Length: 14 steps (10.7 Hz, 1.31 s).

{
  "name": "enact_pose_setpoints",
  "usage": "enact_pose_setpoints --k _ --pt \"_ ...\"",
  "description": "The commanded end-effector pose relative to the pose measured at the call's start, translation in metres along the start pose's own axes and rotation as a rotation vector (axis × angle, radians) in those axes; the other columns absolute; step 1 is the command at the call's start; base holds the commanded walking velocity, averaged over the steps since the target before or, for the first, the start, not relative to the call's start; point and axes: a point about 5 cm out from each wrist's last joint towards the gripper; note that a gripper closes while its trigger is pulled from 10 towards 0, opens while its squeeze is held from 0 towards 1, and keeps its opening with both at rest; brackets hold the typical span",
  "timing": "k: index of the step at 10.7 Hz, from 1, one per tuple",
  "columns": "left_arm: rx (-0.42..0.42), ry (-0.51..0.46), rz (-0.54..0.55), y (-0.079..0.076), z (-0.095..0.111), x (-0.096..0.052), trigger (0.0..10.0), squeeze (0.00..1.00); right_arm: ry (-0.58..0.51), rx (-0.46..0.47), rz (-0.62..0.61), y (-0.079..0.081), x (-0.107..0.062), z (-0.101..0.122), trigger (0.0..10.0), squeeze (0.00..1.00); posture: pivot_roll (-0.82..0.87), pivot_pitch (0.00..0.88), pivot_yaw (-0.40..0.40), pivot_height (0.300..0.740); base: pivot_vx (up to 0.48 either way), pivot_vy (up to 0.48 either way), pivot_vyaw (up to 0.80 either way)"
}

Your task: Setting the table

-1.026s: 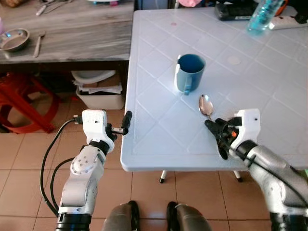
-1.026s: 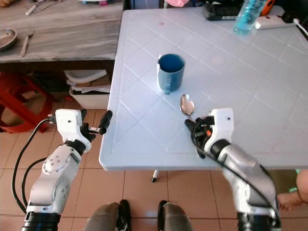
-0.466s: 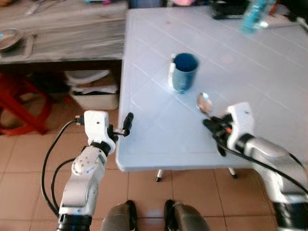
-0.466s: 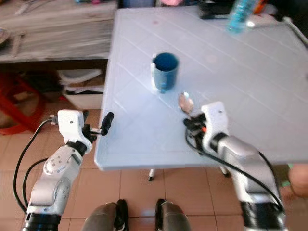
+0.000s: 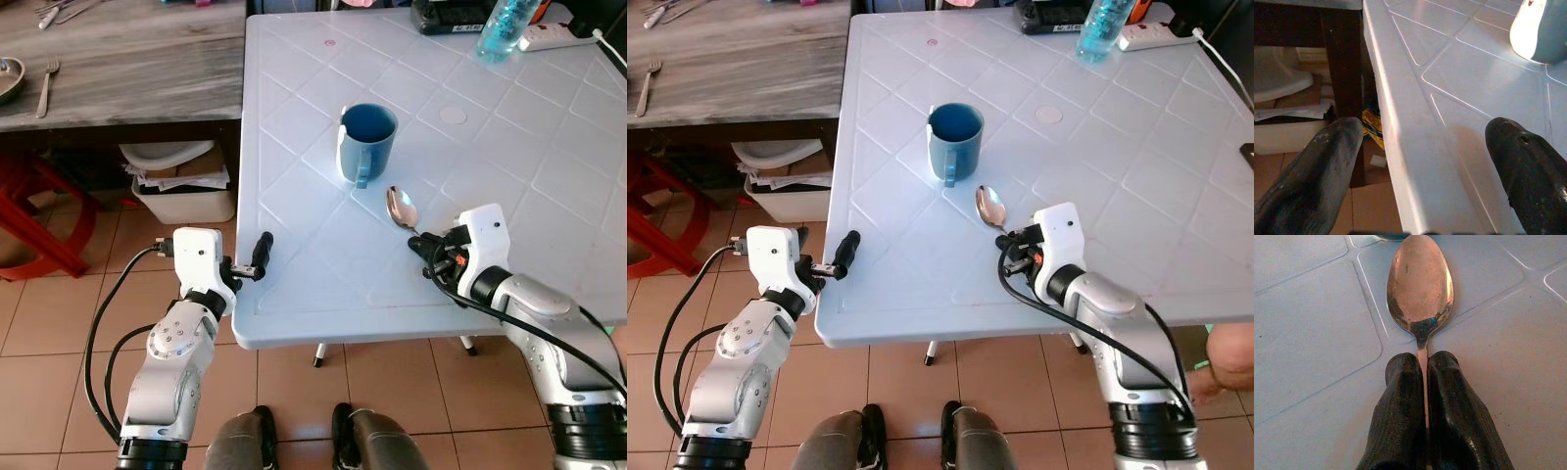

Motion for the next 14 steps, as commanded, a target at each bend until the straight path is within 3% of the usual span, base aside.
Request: enact_pose_setpoints --k 1,3,4,7,14 --pt "0.014 0.009 -0.007 0.0 0.0 -0.001 10.0 0.0 0.274 0.132 -0.087 -0.011 -0.005 -0.066 0.0 0.0 -0.05 0.229 0.051 0.74 0.0 0.0 0.0" --pt "0.017 0.01 -0.006 0.001 0.0 -0.003 10.0 0.0 0.213 0.215 -0.106 -0.001 -0.002 -0.06 0.0 0.0 -0.05 0.229 0.057 0.74 0.0 0.0 0.0" --pt "0.028 0.031 0.0 0.003 -0.003 -0.003 10.0 0.0 0.161 0.249 -0.11 0.014 0.003 -0.054 0.0 0.0 -0.05 0.226 0.055 0.74 0.0 0.0 0.0" --pt "0.04 0.019 0.025 0.004 -0.003 -0.001 10.0 0.0 0.089 0.179 -0.047 0.044 0.013 -0.045 0.0 0.0 -0.05 0.214 0.055 0.74 0.0 0.32 0.0" --pt "0.049 -0.003 0.05 0.007 0.0 0.007 10.0 0.0 -0.004 0.215 -0.011 0.062 0.028 -0.025 0.0 0.0 -0.06 0.205 0.05 0.74 0.0 0.48 0.0"
Point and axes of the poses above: a point about 5 cm out from each wrist's last joint towards the gripper, its own x axis pointing out of the wrist towards the gripper, its own z axis along the axis of the wrist's last joint, y = z × x, and after that the axes turned 11 degrees about x, right-handed
